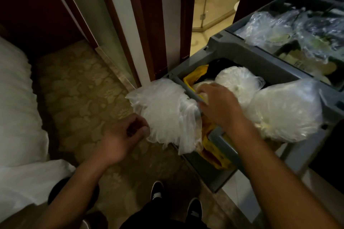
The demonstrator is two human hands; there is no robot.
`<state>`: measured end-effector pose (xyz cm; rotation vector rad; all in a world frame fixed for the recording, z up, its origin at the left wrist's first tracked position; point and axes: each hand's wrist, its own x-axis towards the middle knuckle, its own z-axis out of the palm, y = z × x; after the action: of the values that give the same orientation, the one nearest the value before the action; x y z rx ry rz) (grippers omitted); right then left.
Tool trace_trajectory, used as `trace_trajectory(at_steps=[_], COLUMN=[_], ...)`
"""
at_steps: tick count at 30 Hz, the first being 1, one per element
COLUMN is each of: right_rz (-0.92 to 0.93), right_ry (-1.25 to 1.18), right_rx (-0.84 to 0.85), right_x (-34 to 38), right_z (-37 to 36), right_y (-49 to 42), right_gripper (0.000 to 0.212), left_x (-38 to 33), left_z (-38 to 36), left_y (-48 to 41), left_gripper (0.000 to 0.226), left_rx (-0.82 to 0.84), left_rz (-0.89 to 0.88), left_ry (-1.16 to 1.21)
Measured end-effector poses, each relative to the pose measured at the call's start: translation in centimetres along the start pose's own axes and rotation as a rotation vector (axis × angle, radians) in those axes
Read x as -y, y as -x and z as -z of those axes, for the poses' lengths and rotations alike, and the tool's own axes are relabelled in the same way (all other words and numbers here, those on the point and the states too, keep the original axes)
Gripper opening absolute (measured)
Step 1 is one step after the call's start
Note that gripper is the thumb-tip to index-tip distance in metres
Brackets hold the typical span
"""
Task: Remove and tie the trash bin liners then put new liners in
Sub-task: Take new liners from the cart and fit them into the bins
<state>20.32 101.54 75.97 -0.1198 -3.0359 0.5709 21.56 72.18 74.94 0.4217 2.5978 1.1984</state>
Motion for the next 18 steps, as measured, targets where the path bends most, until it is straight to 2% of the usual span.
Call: trace_trajectory(at_steps=[2,4,6,8,10,12,15,18], right_rz=[0.175,0.249,0.251,0.224,0.199,0.159,-0.07,-0.182], right_ry=[0.034,0.163,0.218,0.123,0.028,-0.104,-0.293,-0.335], right_rx=[0.008,0.064,0.085,0.053,0.009,-0.088,-0.21,-0.38], right_x=[1.6,2.6,3.1,3.3,3.5,3.7,4.3,4.6], right_z=[-2.4,-4.4,-5.6,-6.2,-6.4,-6.5,-5.1,-3.7], right_y=[-2.5,-4.7,-6.2,-7.0,-7.2,-7.3,-7.5,-7.7], right_gripper=[0.058,0.072,0.062,0.035,0.019,0.019,0.021,0.024], left_x=[-0.8,-1.2,-1.1,-0.7,0.0,1.0,2.3,2.3], left_z=[0.8,1.6,2.7,3.9,4.9,5.7,6.7,7.0], left_y=[-1.3,-2.6,-3.5,-4.3,-5.3,-6.5,-8.8,-11.5], left_gripper=[0.006,0.007,0.007,0.008,0.008,0.013,0.02,0.027], left_rx=[-0.011,-0.013,-0.018,-0.036,-0.067,-0.098,-0.126,-0.125], left_rz=[-0.036,-0.076,-0.13,-0.165,-0.181,-0.177,-0.189,-0.245], left_ry=[-0.031,-0.066,-0.064,-0.041,-0.022,-0.014,-0.025,-0.035])
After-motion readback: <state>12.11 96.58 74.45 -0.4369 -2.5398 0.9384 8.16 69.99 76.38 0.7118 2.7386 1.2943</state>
